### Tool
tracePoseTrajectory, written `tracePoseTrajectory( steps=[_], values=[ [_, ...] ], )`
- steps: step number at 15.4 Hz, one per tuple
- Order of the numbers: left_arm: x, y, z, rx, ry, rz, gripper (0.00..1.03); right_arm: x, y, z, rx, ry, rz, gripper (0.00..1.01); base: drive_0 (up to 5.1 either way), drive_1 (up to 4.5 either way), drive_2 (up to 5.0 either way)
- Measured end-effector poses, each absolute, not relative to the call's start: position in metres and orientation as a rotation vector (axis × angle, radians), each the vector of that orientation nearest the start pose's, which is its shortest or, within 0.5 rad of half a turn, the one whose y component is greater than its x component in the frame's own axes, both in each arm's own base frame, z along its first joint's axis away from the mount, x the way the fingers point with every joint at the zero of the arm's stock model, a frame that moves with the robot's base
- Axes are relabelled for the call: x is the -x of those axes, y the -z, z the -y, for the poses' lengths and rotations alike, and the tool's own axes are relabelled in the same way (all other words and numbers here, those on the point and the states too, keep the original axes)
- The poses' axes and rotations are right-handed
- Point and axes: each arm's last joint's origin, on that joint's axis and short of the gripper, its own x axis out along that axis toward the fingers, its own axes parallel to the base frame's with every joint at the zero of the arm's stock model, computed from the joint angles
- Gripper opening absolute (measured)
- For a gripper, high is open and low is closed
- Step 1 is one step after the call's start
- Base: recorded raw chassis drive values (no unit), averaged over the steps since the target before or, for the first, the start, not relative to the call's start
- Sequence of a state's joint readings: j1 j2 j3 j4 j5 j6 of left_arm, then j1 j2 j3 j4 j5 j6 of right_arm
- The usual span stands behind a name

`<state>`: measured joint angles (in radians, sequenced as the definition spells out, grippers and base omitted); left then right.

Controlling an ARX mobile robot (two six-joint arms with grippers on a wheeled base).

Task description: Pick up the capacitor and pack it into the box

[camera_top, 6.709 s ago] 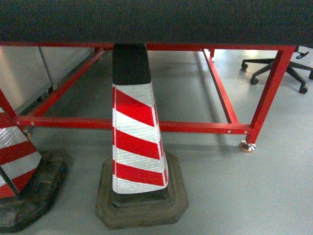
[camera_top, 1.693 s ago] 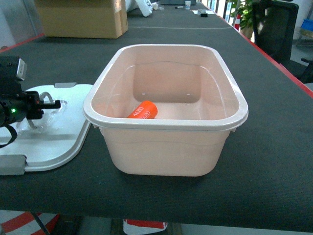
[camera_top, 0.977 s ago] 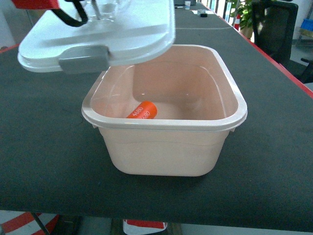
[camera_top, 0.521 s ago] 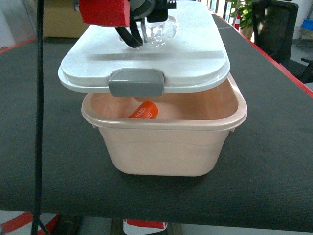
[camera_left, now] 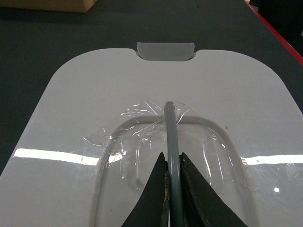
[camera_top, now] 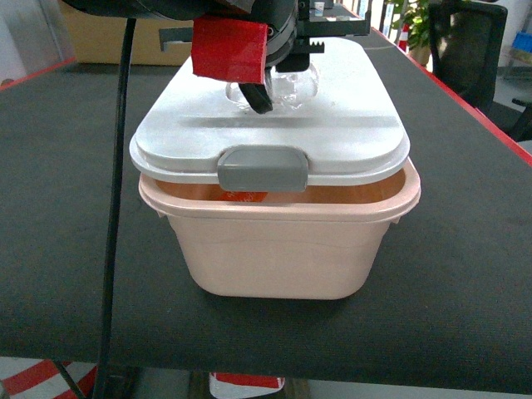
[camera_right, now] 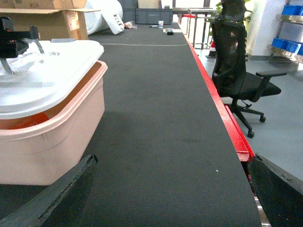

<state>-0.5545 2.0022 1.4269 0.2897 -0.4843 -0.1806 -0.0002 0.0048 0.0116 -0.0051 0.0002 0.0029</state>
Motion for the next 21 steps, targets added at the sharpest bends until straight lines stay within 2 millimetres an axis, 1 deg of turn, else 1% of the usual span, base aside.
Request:
tracePoseTrajectory(
  steps=[3, 13, 14, 15, 18, 19, 20, 21],
  values=[
    [-0.399, -0.225, 0.232, 0.028, 0.045, -0.283, 0.02, -0.097, -0.167, 0.0, -0.002, 0.0, 0.002, 0.98, 0.0, 0.0, 0.0],
    [-0.395, -0.222, 0.237, 0.044, 0.082, -0.321, 0.02, -0.097, -0.167, 0.0, -0.002, 0.0, 0.002, 0.98, 0.0, 0.0, 0.0],
    [-0.395, -0.222, 0.237, 0.054, 0.085, -0.322, 0.06, -0.097, -0.167, 0.0, -0.003, 0.0, 0.002, 0.98, 0.0, 0.0, 0.0],
    [-0.395, -0.222, 0.238, 0.056, 0.088, -0.322, 0.11, -0.097, -0.167, 0.0, -0.002, 0.0, 0.002, 0.98, 0.0, 0.0, 0.0],
    [-0.395, -0.225, 0.237, 0.083, 0.111, -0.297, 0.44, -0.097, -0.167, 0.0, -0.002, 0.0, 0.002, 0.98, 0.0, 0.0, 0.0],
    [-0.393, -0.24, 0.23, 0.135, 0.134, -0.21, 0.69, -0.097, -0.167, 0.0, -0.003, 0.0, 0.002, 0.98, 0.0, 0.0, 0.0],
    [-0.371, -0.299, 0.189, 0.255, 0.206, 0.084, 1.0, -0.097, -0.167, 0.0, -0.002, 0.0, 0.002, 0.98, 0.0, 0.0, 0.0],
    [-0.316, -0.319, 0.131, 0.229, 0.224, 0.341, 0.98, -0.097, -0.167, 0.0, -0.002, 0.001, 0.002, 0.98, 0.0, 0.0, 0.0]
  ],
)
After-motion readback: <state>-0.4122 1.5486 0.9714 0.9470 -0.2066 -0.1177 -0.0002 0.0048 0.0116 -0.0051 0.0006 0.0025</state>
